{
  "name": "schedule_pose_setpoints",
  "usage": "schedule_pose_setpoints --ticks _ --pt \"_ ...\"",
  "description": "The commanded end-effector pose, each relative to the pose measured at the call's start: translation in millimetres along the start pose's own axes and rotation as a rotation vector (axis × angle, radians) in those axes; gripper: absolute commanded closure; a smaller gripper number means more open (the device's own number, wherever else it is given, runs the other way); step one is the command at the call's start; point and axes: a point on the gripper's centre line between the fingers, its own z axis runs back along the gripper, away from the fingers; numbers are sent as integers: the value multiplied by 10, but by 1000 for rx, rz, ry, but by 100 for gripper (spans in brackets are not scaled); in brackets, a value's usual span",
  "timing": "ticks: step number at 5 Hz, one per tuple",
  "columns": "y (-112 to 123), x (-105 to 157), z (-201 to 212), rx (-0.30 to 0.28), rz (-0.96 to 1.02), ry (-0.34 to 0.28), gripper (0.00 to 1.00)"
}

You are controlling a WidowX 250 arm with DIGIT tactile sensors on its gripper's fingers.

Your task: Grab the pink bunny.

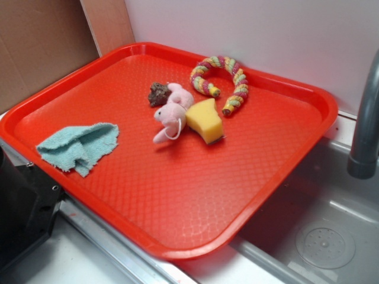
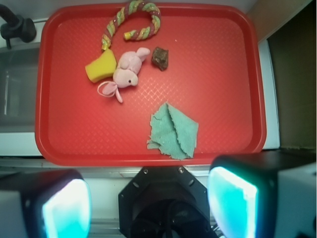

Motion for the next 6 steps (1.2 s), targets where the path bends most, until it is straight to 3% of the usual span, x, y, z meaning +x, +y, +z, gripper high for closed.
schedule_pose_setpoints --ticks 1,4,6 --pt "58 318 -41 -40 269 -48 0" --pt "110 973 -656 -68 933 -148 0" --pt "20 1241 -1243 7 1086 -131 0"
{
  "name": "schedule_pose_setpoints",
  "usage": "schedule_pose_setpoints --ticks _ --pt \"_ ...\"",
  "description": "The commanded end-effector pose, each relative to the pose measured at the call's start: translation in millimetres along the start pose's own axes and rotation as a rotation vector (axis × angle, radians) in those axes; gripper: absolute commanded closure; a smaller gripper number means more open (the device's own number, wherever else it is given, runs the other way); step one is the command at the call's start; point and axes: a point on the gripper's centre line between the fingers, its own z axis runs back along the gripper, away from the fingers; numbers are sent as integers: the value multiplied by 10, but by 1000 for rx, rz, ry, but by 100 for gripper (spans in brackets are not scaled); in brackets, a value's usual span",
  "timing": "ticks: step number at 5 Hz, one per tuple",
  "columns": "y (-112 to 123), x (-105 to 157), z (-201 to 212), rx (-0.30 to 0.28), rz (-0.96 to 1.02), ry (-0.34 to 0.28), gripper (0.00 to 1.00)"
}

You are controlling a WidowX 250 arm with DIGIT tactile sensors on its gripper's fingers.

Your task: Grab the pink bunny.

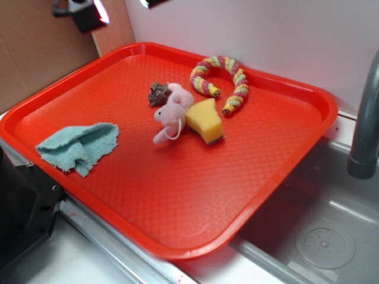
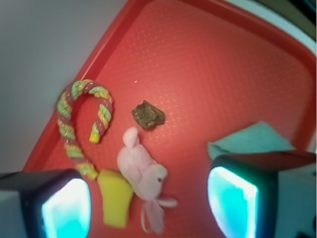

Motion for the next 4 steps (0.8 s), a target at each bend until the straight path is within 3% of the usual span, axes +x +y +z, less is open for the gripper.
schedule_pose_setpoints --ticks 1,4 --pt "-139 -5 -500 60 89 -42 0" --pt "-131 -170 -1057 145 83 -36 0"
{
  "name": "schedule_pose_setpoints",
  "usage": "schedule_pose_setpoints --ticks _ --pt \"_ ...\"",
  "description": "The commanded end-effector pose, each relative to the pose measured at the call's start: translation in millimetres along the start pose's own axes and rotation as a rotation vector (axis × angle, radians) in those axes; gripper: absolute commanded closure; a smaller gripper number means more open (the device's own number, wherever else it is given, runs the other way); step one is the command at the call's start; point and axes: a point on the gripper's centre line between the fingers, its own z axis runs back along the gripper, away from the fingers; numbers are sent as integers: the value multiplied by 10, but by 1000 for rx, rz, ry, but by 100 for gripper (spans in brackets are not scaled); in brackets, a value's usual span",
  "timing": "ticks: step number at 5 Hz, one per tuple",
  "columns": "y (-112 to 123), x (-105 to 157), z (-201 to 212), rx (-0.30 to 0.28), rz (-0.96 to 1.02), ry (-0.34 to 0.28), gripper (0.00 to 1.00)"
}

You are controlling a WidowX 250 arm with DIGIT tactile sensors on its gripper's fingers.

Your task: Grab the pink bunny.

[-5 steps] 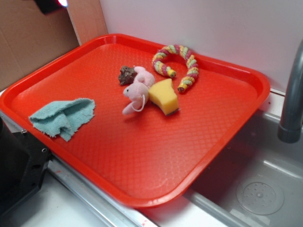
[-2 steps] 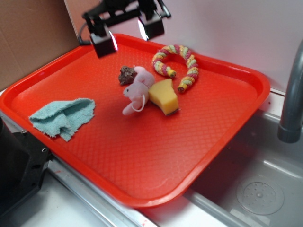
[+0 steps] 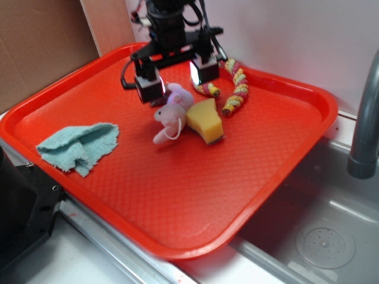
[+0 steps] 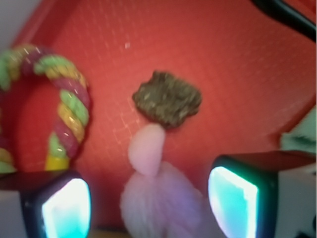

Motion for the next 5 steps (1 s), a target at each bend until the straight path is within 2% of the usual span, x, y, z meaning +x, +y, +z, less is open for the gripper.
schedule_pose_setpoints --ticks 1,2,3,4,5 --pt "109 -174 -88 -1 -50 15 0" --pt "151 -214 -171 15 -49 8 71" --pt "146 -183 -207 25 -24 7 100" --pt "135 -147 -161 15 -25 8 100" --pt "130 -78 111 7 -147 4 100"
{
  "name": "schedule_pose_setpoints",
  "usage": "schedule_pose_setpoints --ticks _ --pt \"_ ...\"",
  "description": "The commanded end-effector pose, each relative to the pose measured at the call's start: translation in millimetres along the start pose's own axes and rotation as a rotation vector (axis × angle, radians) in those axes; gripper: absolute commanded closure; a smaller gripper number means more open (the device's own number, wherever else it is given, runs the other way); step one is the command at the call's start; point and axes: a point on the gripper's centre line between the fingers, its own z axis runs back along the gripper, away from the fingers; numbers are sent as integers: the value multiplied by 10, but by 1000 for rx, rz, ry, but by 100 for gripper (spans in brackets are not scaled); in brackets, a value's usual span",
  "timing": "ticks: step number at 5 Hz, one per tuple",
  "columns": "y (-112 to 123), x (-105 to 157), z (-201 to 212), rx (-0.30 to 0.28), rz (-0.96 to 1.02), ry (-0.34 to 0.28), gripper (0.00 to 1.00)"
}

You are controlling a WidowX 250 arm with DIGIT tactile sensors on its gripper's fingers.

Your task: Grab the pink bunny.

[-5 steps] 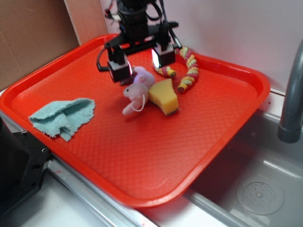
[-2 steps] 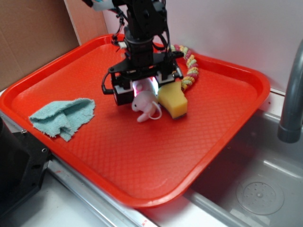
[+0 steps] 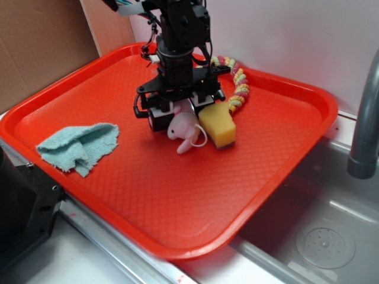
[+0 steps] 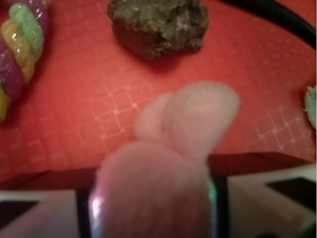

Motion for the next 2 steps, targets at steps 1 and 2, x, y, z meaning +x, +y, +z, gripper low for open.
schedule_pose_setpoints --ticks 1,2 --pt "76 290 827 -68 -319 20 100" --pt "195 370 1200 -113 -489 47 100"
